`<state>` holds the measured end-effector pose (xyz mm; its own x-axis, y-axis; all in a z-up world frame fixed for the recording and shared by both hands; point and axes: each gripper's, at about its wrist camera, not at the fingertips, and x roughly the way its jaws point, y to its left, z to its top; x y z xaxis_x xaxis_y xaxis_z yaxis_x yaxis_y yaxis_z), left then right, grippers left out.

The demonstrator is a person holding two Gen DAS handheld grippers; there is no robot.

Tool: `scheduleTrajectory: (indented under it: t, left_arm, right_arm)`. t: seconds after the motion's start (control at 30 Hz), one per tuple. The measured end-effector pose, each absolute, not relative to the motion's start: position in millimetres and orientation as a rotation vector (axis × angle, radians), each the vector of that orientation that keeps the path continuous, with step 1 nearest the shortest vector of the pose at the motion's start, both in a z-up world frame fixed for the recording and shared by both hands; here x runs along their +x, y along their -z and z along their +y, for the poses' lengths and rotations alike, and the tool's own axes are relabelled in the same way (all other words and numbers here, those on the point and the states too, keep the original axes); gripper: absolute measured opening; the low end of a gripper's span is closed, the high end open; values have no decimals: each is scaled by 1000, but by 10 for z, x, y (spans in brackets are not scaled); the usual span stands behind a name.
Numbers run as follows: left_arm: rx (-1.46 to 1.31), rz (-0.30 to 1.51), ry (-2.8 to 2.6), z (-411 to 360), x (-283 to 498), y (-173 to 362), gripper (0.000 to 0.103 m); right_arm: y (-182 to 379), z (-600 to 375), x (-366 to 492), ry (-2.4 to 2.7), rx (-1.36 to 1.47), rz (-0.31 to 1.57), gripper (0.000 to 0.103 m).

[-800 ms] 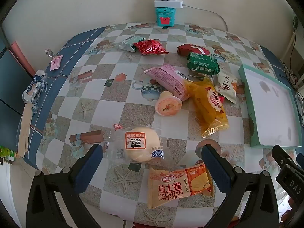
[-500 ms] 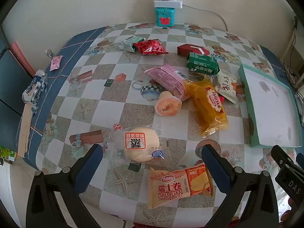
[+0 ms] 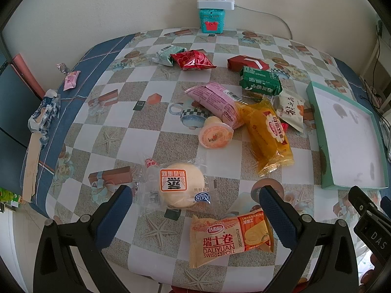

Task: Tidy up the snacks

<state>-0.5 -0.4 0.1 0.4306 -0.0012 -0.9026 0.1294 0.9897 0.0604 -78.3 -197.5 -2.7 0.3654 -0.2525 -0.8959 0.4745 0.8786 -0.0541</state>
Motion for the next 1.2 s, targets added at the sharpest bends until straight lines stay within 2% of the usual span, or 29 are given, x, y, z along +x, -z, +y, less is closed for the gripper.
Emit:
scheduleTrajectory:
  t: [0.83, 1.2]
  left_arm:
    - [134, 1128, 83, -35, -33, 31, 103]
    - [173, 1204, 96, 26, -79, 66, 103]
  right_arm:
    - [37, -1977, -787, 473, 228, 1105, 103]
    - [166, -1766, -730, 353, 198, 1157, 103]
